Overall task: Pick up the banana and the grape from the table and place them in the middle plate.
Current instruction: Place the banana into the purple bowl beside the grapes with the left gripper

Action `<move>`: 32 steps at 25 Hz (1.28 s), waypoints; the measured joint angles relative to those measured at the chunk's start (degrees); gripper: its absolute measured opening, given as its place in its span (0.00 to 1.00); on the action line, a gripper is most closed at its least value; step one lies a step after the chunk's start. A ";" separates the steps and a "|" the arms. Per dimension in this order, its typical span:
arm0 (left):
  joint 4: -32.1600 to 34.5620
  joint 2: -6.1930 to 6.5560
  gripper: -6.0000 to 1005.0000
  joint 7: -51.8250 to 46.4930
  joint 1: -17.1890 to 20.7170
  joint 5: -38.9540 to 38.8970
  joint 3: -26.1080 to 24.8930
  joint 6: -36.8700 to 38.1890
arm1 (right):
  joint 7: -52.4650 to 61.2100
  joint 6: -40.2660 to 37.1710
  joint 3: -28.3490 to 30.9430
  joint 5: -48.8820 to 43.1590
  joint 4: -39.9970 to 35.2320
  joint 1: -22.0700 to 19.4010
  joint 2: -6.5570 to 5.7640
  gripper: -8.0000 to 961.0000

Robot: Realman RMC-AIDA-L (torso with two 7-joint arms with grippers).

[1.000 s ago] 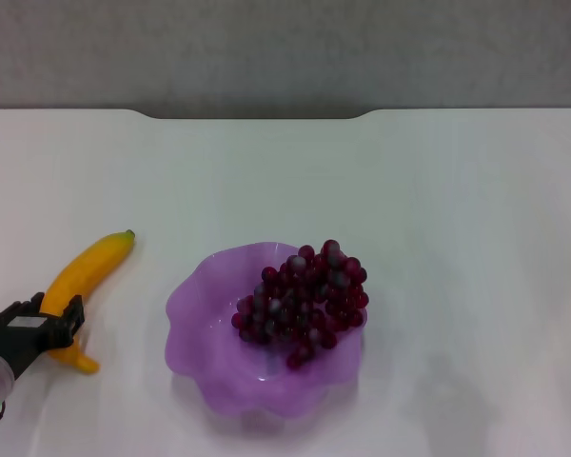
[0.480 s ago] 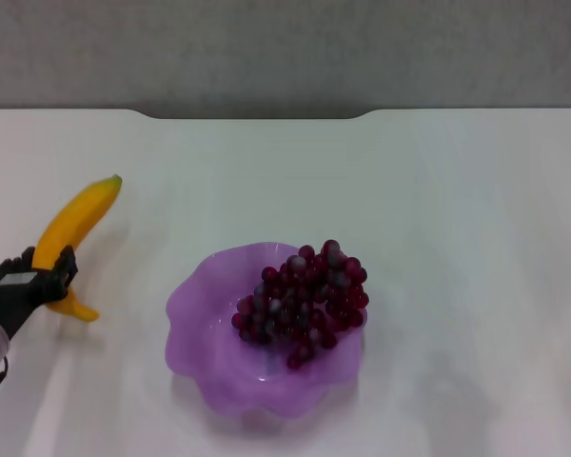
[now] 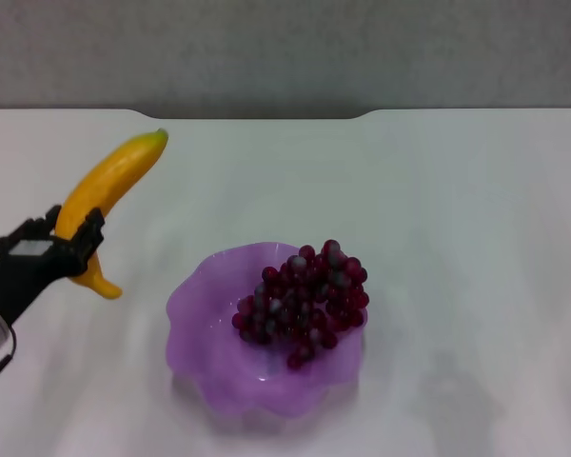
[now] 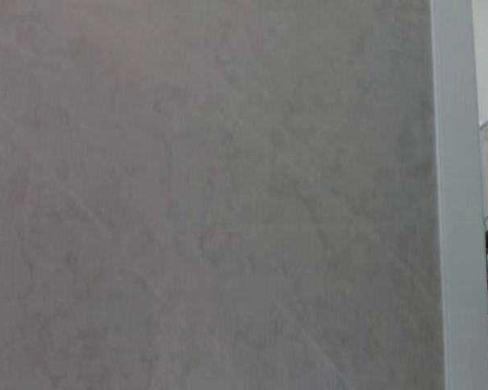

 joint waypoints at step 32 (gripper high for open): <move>-26.85 -7.57 0.52 34.57 9.98 -3.88 5.92 -31.67 | 1.65 -0.01 -0.69 0.00 2.44 1.67 -0.02 0.01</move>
